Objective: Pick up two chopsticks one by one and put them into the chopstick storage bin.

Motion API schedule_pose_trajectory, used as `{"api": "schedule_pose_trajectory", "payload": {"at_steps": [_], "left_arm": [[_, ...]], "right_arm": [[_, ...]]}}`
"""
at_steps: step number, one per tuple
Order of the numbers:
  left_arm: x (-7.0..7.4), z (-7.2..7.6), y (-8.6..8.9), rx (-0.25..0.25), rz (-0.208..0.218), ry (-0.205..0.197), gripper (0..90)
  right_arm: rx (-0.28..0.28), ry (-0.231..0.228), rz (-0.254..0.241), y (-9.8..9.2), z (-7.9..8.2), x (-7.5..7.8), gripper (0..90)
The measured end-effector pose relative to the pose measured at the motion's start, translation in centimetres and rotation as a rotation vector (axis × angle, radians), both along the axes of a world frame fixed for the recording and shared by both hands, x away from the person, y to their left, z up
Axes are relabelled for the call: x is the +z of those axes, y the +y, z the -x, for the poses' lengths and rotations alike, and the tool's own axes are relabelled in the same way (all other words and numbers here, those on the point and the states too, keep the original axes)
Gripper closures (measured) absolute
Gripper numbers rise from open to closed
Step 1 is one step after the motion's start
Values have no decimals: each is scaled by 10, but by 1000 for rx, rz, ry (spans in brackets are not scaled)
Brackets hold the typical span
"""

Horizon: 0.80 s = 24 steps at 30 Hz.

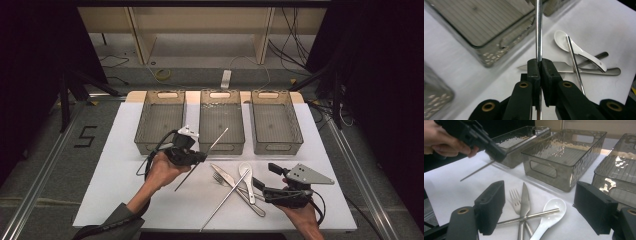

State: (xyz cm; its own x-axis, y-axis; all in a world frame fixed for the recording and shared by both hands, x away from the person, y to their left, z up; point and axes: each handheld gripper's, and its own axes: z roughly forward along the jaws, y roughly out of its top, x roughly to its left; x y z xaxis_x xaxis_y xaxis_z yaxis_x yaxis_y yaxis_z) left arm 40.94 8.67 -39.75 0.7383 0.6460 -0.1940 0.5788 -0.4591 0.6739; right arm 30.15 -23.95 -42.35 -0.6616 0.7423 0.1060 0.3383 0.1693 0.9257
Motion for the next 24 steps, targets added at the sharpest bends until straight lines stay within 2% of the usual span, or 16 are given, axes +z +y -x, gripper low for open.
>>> {"api": "schedule_pose_trajectory", "payload": {"at_steps": [8, 17, 24], "left_arm": [[17, -16, 23, 70, 31, -36, 851], [36, -34, 52, 148, 42, -75, 851], [46, -46, 67, 203, 42, -110, 851]], "right_arm": [[-1, -4, -4, 0, 0, 0, 245], [-1, -5, -9, 0, 0, 0, 239], [-1, -3, -10, 0, 0, -1, 239]]}}
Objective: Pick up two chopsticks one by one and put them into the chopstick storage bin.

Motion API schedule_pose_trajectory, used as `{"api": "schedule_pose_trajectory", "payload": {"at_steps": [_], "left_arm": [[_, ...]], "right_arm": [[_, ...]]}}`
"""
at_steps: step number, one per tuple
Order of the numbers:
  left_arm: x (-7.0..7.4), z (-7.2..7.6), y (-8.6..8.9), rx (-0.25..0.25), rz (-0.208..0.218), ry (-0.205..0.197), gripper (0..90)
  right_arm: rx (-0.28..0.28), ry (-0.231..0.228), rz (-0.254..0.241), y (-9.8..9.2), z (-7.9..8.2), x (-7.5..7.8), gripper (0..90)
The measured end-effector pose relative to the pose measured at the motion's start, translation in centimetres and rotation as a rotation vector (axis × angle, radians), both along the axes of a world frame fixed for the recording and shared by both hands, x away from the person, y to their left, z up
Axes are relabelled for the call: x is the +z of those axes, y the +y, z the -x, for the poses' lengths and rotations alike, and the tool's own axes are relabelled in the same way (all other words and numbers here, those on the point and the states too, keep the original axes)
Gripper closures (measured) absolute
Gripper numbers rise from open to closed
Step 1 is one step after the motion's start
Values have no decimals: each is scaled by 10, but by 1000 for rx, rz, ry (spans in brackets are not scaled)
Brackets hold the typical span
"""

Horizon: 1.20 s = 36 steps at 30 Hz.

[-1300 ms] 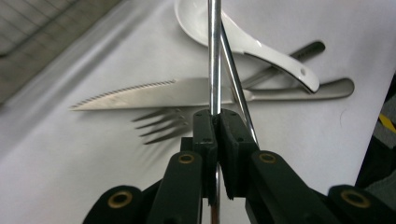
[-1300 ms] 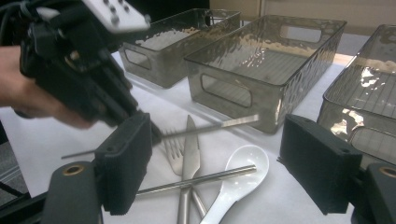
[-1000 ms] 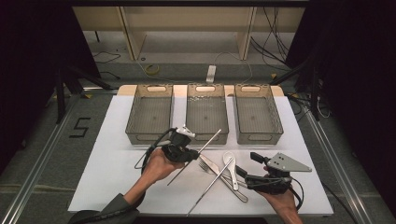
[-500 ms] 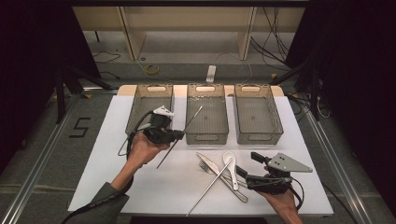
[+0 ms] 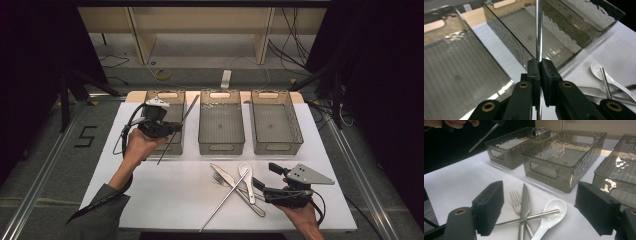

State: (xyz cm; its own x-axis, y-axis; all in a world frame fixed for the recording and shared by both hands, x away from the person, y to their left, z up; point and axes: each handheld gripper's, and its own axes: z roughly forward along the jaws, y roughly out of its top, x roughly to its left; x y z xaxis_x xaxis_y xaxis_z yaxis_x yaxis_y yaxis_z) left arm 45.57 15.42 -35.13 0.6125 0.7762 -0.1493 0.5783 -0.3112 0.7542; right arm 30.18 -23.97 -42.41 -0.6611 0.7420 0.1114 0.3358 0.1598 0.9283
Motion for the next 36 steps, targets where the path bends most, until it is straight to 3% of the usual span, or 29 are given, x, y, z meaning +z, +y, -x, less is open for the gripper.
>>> {"api": "schedule_pose_trajectory", "payload": {"at_steps": [10, 20, 36], "left_arm": [[12, -26, 30, 93, 11, -35, 851], [16, -48, 42, 154, -8, -51, 851], [-2, -73, 58, 249, 37, -42, 851]], "right_arm": [[5, 1, 1, 0, 0, 0, 239], [6, 3, 2, 0, 0, -1, 239], [17, 6, 4, 2, 0, -1, 239]]}}
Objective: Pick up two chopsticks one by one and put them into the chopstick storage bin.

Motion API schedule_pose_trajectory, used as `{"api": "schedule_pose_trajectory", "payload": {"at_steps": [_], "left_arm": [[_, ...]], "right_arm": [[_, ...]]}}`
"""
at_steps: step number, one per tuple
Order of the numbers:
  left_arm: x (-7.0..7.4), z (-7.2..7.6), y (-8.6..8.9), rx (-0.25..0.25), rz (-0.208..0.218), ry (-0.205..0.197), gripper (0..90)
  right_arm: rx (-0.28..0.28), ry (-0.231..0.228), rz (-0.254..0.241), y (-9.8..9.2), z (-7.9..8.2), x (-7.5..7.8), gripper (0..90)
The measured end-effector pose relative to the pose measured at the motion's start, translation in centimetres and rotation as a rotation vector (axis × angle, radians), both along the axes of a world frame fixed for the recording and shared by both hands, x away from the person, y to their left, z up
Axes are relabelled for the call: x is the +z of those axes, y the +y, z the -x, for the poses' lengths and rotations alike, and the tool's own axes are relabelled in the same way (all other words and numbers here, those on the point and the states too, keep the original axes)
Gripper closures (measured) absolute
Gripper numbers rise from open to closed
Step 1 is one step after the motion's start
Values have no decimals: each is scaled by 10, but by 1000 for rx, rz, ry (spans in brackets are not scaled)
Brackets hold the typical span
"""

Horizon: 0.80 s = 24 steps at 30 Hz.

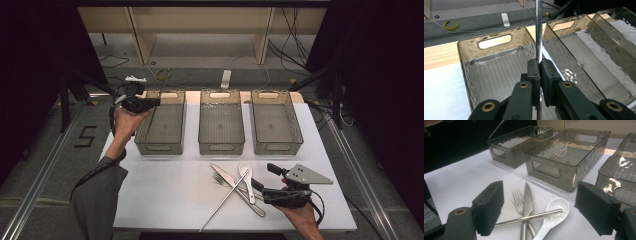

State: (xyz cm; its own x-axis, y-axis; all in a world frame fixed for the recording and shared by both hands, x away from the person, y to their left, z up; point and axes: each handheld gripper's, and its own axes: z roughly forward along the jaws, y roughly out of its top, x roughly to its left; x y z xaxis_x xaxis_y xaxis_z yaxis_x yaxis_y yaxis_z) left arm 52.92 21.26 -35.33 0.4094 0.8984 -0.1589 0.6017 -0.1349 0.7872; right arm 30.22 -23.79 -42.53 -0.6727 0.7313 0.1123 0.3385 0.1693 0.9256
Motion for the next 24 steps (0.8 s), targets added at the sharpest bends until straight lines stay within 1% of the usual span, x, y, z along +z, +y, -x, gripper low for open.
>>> {"api": "schedule_pose_trajectory", "payload": {"at_steps": [4, 7, 10, 16, 18, 19, 21, 22, 24], "left_arm": [[-10, -3, 4, 26, -9, 4, 850], [-17, -4, 10, 55, 7, 7, 850], [-22, -5, 12, 73, -10, -4, 850], [-32, -6, 13, 88, -2, 14, 849], [-35, -7, 12, 96, -18, 29, 848], [-38, -8, 12, 102, -18, 40, 848], [-40, -8, 12, 107, -17, 42, 847], [-42, -8, 13, 112, -23, 48, 845], [-45, -9, 14, 122, -16, 57, 833]], "right_arm": [[0, 1, -2, 0, 0, 0, 239], [-1, 1, -1, 0, 1, 0, 239], [-1, 1, -3, 0, 0, 0, 239], [4, 0, 3, 1, 0, 0, 239], [2, 1, 1, 0, 0, 0, 239], [3, 0, 1, 0, 0, 0, 239], [4, 0, 1, 1, 0, 0, 240], [4, 0, 1, 1, 1, 0, 239], [5, 1, 0, 0, 0, 0, 239]]}}
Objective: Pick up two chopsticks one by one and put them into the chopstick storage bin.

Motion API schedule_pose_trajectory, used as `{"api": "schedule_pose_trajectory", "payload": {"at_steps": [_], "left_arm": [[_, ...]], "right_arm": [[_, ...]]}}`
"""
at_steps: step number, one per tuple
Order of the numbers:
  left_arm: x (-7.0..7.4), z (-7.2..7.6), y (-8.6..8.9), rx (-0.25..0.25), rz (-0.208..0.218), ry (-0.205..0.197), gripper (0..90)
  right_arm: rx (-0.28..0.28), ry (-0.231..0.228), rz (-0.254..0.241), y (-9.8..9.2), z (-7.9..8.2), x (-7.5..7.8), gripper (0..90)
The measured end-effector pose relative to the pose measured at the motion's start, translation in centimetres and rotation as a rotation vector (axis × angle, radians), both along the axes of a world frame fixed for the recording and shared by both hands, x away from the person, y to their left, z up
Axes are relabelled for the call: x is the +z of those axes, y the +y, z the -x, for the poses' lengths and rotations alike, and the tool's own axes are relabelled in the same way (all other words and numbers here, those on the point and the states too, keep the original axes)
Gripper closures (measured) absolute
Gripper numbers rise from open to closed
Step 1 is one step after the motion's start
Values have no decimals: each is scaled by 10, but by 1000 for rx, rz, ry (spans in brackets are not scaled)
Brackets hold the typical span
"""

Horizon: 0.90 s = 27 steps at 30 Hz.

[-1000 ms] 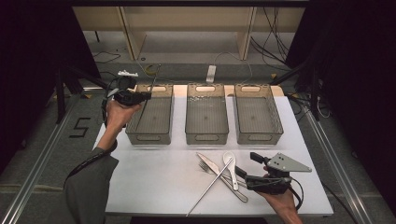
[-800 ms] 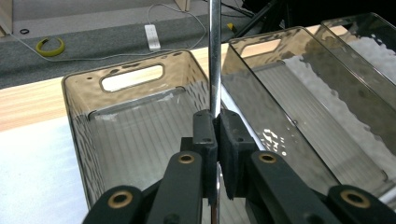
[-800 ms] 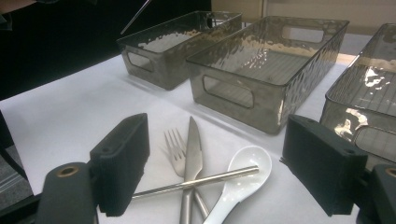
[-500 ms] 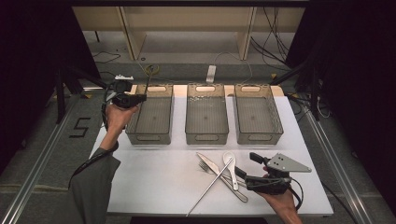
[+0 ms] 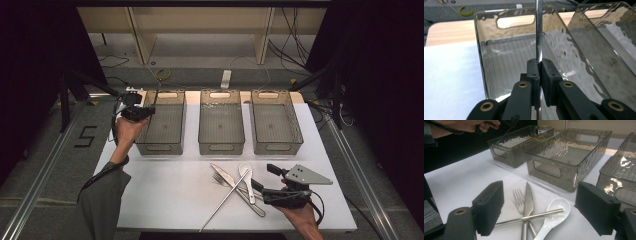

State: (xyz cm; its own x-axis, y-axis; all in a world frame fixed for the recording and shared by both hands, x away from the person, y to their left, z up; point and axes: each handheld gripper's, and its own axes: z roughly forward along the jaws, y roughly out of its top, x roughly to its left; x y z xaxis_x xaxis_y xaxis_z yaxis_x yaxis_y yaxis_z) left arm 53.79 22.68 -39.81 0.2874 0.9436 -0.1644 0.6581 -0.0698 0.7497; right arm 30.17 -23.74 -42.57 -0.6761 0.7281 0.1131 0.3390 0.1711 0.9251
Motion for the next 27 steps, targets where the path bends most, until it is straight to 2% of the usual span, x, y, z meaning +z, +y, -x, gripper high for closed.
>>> {"api": "schedule_pose_trajectory", "payload": {"at_steps": [2, 3, 6, 7, 8, 10, 12, 14, 15, 17, 19, 20, 27], "left_arm": [[-2, -1, 4, 24, 14, 6, 817], [-3, -2, 6, 33, 25, 24, 678], [-2, 1, 8, 38, 40, 16, 644], [0, 3, 9, 38, 58, 11, 586], [1, 5, 9, 40, 74, 11, 586], [4, 11, 9, 33, 120, 15, 480], [9, 22, 7, 5, 161, 12, 465], [12, 32, 3, -23, 166, 14, 386], [13, 39, 0, -41, 167, 6, 386], [15, 49, -8, -74, 147, 11, 343], [17, 62, -12, -100, 182, 6, 309], [18, 66, -15, -120, 185, 15, 274], [17, 90, -40, -223, 124, 49, 244]], "right_arm": [[0, 1, 0, 0, 0, 0, 239], [1, 1, -1, 0, 0, 0, 239], [2, 2, -1, 0, 0, 0, 240], [2, 2, -1, 0, 0, 0, 239], [2, 2, -1, 0, 0, 0, 239], [1, 3, -2, 0, 0, 0, 239], [2, 2, -1, 0, 0, 0, 239], [3, -2, 2, 0, 0, 0, 239], [3, -2, 2, 0, 0, 0, 239], [2, -1, 3, 0, 0, 0, 240], [2, -6, 7, 1, 1, 0, 241], [4, -10, 11, 1, 2, 1, 241], [9, -11, 10, 2, 2, 0, 241]]}}
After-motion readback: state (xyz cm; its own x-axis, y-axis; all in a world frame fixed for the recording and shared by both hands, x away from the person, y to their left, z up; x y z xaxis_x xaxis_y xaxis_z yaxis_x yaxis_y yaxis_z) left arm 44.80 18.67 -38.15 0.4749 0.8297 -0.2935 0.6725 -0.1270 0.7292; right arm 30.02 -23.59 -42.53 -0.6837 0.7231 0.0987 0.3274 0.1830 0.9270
